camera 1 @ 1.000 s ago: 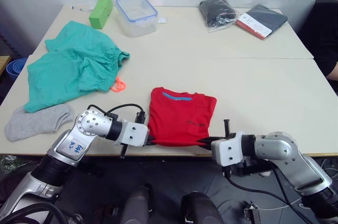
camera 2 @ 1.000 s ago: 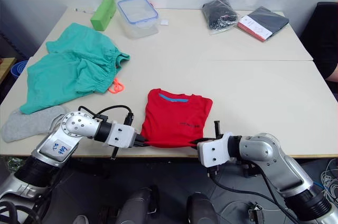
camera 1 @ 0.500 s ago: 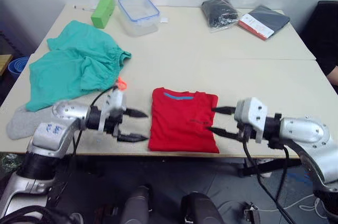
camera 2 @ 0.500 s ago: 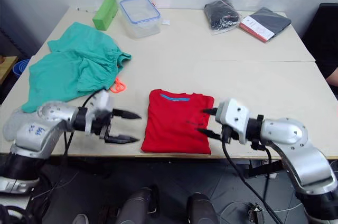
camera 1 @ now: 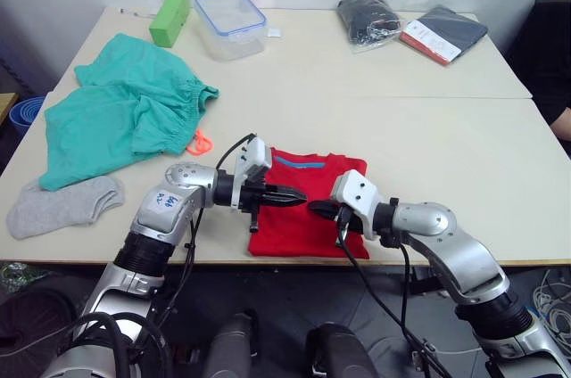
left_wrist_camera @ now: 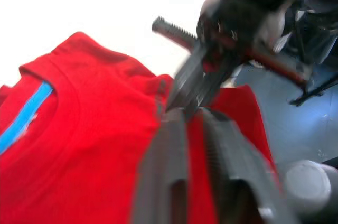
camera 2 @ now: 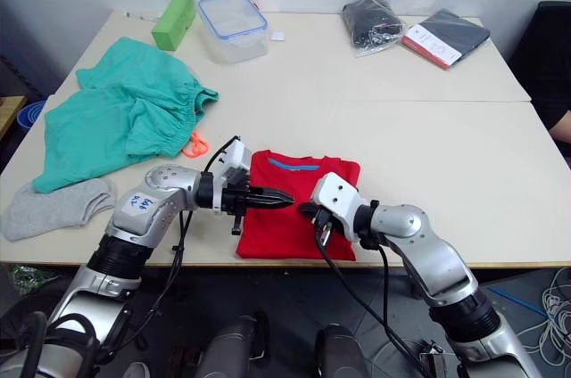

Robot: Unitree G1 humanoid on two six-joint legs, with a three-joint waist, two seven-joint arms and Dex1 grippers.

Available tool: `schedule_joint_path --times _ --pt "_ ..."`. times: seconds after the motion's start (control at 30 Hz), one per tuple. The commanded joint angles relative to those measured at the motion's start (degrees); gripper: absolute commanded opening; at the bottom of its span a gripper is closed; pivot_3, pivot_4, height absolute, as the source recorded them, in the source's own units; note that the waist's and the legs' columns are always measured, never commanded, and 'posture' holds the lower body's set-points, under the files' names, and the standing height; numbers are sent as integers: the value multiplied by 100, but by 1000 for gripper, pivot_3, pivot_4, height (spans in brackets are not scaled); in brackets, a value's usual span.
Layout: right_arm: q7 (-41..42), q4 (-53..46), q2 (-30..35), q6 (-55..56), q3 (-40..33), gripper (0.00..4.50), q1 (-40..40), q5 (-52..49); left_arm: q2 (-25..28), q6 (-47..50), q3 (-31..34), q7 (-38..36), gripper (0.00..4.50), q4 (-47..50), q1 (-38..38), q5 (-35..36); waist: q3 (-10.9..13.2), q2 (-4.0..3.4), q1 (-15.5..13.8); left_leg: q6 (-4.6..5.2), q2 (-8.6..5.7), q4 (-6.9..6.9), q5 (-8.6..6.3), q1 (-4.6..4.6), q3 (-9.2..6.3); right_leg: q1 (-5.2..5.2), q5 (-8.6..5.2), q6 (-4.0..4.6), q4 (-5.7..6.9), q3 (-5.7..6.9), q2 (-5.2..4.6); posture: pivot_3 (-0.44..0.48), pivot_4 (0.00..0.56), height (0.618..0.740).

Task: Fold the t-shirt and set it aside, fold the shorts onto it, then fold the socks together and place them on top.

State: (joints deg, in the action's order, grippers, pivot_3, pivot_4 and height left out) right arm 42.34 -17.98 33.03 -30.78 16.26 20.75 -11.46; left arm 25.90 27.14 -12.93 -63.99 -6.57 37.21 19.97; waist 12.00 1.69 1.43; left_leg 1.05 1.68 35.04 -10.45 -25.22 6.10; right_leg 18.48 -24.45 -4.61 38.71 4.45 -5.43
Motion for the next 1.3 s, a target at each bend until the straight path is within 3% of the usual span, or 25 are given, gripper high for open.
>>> schedule_joint_path --times 0.03,0.23,0.53,0.83,1.0,1.13,1.3 --pt "-103 262 -60 349 84 0 80 332 -116 -388 -267 452 30 -344 45 -627 0 0 4 0 0 0 0 2 1 -1 0 0 1 0 0 0 150 740" --pt "-476 1190 -184 573 -220 0 228 659 -99 -1014 -625 712 30 -862 10 -1409 -1 1 7 -1 1 1 0 5 1 -1 0 0 5 -1 0 0 150 740" --pt "-754 2518 -93 482 -933 0 1028 692 -97 -1294 -495 677 30 -1092 -75 -1429 -8 -3 6 1 0 2 2 14 0 -11 0 0 10 1 -3 0 150 740" --pt "-151 -341 31 -646 -1081 0 370 -244 -50 -850 -202 559 30 -569 -59 -1095 -8 -4 14 1 3 -3 2 5 -1 -1 0 0 9 1 -1 0 150 740" --pt "-282 -985 4 -967 -745 0 -154 -226 -38 -608 -77 552 30 -471 -64 -1012 -8 -3 4 1 1 -7 0 0 -4 -1 0 0 -1 1 -2 0 150 740" --pt "-221 -691 462 -601 -231 0 -643 413 -100 -1113 -125 714 30 -1500 280 -1397 -8 -3 -23 1 -1 -6 0 1 -3 -2 0 0 -2 2 -3 0 150 740" --pt "-8 -979 1007 -330 -476 0 -1225 398 -134 -1773 -3 996 30 -3027 960 -1681 -11 1 -100 6 -2 -2 -2 10 -1 -8 1 -2 -3 3 -5 0 150 740"
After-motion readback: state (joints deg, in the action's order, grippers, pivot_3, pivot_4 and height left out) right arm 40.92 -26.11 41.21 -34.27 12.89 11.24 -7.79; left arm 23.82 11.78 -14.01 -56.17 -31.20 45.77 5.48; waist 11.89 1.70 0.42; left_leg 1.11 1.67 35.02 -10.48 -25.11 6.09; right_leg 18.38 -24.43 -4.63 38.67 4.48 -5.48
